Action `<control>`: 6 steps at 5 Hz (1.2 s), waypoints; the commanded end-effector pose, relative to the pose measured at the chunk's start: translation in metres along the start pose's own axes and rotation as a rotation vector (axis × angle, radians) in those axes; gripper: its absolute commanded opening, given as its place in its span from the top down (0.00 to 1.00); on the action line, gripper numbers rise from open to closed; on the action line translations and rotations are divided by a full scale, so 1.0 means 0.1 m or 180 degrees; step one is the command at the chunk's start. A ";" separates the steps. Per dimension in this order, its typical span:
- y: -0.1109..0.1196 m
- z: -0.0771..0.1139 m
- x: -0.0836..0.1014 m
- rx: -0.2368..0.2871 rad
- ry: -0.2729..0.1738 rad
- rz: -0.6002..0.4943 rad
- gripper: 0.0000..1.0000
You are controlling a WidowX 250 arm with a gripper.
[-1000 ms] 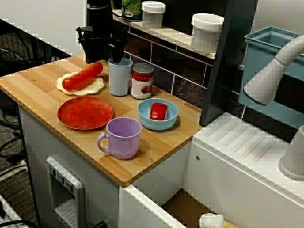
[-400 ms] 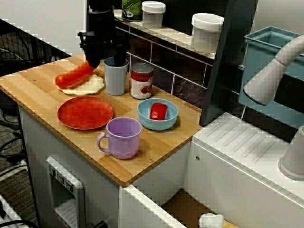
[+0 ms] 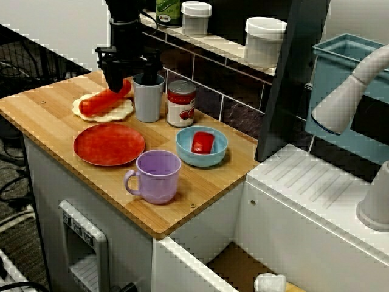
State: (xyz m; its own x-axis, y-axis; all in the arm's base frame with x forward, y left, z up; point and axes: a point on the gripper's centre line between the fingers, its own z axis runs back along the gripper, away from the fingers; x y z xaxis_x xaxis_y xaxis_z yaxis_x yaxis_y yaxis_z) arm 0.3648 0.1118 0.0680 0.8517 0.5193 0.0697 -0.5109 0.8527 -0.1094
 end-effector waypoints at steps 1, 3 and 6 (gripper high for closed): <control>0.01 0.22 0.05 -0.0052 -0.0200 -0.0094 1.00; 0.04 0.28 0.00 -0.0104 -0.0197 -0.0177 1.00; 0.04 0.71 -0.22 -0.0383 -0.0439 -0.0893 1.00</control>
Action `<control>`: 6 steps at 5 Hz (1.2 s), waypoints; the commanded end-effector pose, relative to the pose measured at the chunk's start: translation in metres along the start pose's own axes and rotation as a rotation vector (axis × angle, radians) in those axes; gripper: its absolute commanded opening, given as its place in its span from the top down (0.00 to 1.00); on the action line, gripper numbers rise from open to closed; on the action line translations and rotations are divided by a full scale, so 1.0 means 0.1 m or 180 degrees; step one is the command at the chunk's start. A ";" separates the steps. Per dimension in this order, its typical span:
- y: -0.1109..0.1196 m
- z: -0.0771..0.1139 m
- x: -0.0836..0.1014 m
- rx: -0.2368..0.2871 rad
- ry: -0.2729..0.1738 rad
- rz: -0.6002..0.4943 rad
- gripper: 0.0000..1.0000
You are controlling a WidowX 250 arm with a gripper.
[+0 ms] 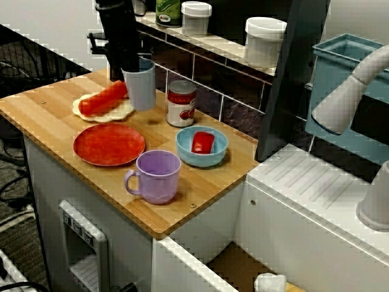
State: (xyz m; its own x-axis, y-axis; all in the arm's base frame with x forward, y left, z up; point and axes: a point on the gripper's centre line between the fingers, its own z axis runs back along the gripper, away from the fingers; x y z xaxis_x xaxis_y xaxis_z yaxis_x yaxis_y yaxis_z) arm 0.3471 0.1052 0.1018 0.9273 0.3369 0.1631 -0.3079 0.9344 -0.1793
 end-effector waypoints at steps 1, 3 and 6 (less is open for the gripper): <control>-0.10 0.56 -0.01 -0.0171 -0.0148 -0.0421 1.00; -0.34 0.87 -0.23 -0.0367 -0.0206 -0.1022 1.00; -0.59 0.71 -0.54 -0.0390 -0.0226 -0.2069 1.00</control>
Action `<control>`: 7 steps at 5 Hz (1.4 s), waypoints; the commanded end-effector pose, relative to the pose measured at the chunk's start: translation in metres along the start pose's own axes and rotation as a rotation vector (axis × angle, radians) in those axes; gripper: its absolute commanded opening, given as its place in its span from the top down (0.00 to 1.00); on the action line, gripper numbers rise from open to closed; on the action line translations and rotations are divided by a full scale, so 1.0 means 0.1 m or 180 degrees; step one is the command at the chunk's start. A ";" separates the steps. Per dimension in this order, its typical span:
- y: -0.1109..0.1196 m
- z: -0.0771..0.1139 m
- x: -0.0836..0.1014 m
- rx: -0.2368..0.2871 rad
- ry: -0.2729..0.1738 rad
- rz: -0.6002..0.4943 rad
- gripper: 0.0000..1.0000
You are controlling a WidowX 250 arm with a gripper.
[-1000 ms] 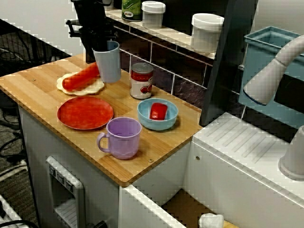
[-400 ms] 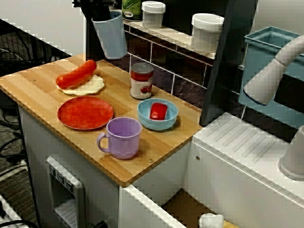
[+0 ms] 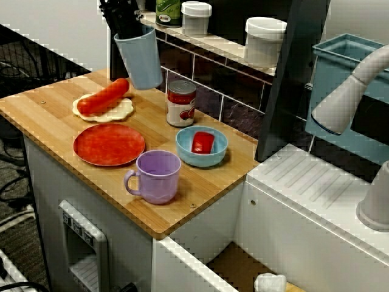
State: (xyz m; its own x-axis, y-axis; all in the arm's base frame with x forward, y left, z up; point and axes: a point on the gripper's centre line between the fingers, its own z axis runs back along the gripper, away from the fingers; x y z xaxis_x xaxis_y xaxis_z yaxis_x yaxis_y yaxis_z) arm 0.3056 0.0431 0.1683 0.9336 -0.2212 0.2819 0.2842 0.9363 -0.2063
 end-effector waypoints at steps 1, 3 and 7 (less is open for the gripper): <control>-0.17 -0.14 -0.12 0.0256 -0.0161 -0.0370 1.00; -0.32 -0.60 -0.13 0.0450 -0.0097 -0.0584 1.00; -0.23 -0.75 -0.08 0.0537 0.0067 -0.0744 1.00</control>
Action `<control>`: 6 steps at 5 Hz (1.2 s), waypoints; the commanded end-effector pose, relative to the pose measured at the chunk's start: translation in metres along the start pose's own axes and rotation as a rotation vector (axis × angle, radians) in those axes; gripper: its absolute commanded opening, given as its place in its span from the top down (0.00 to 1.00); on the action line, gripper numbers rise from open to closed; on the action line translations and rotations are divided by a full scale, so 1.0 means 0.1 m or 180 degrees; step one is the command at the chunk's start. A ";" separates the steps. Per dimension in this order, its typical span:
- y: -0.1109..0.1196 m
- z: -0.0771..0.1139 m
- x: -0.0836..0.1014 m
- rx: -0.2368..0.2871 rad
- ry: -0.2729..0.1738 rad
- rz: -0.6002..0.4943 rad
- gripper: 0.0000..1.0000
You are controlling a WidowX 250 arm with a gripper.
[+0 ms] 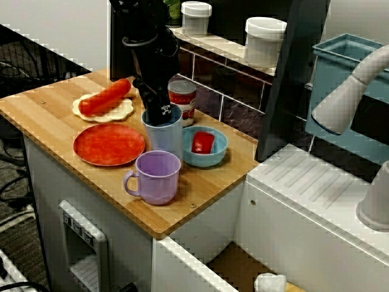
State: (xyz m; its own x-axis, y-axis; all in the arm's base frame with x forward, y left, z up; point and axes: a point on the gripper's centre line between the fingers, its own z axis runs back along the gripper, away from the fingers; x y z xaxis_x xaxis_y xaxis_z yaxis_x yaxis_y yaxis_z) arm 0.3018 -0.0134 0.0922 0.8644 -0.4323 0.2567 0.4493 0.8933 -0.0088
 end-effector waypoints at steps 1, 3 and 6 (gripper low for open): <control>0.16 0.06 -0.03 0.0085 -0.0050 -0.0044 1.00; 0.08 -0.06 -0.05 0.0122 0.0011 -0.0061 1.00; 0.10 -0.15 -0.02 0.0191 0.0119 0.0009 0.00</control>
State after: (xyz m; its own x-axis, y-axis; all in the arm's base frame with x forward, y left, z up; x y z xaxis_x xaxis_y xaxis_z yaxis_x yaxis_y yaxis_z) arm 0.3025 -0.0164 0.0664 0.8822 -0.4339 0.1829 0.4366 0.8992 0.0277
